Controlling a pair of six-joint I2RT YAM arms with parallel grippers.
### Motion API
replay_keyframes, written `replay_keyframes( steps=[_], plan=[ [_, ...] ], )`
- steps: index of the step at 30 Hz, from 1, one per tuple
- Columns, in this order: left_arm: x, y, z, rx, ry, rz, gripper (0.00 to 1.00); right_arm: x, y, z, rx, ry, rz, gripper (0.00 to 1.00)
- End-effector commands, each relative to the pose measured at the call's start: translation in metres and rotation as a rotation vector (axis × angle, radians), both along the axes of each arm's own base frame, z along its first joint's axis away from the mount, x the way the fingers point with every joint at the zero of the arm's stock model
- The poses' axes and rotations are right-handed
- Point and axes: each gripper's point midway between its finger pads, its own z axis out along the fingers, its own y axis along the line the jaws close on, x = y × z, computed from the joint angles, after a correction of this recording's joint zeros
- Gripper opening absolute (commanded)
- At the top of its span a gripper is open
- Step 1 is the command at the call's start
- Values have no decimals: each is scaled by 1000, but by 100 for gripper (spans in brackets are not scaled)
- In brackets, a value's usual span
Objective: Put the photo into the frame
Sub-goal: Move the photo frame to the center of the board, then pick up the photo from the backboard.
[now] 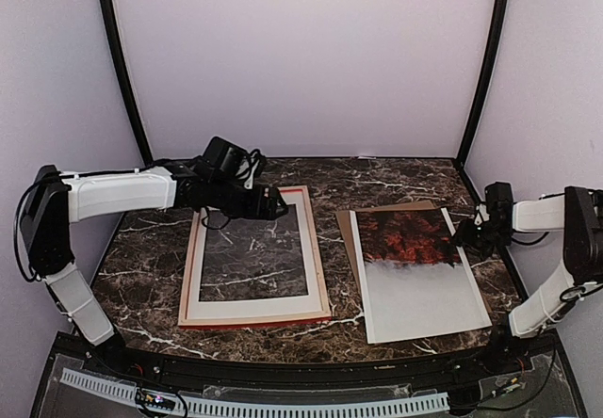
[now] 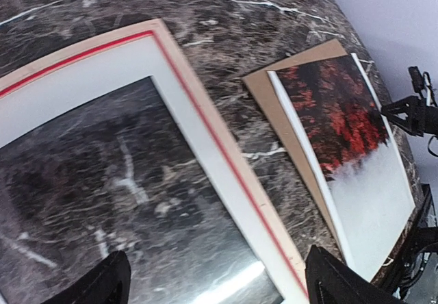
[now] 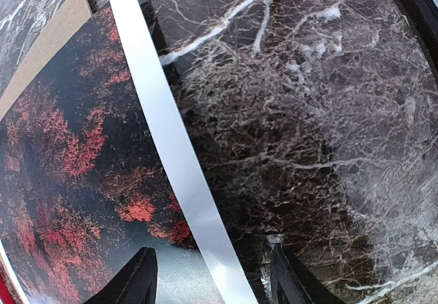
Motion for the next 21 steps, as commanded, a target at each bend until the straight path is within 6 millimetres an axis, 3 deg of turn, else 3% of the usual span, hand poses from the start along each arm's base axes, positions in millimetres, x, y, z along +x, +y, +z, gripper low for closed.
replay_keyframes(
  steps=[1,5,7,8,9,10,13,16,21],
  plan=[
    [-19,-75,-2,-82,27,-134,91,-13,5,-12,39,30,12,57],
    [-41,-135,-13,-98,45,-256,90,-16,5,-12,44,24,13,57],
    [-50,-161,-19,-105,54,-307,89,-18,7,-13,51,24,16,57],
    [-51,-172,-11,-123,45,-327,89,-19,7,-14,53,26,17,57],
    [-58,-182,-25,-106,63,-349,89,-20,7,-15,53,28,18,57],
    [-58,-191,-20,-115,55,-363,88,-20,7,-16,52,29,18,57],
    [-68,-212,-39,-92,74,-407,87,-22,7,-18,53,30,21,57],
    [-73,-229,-41,-105,80,-440,87,-22,8,-18,62,25,21,57],
    [-80,-244,-63,-98,122,-467,85,-23,11,-19,80,23,28,57]
  ],
)
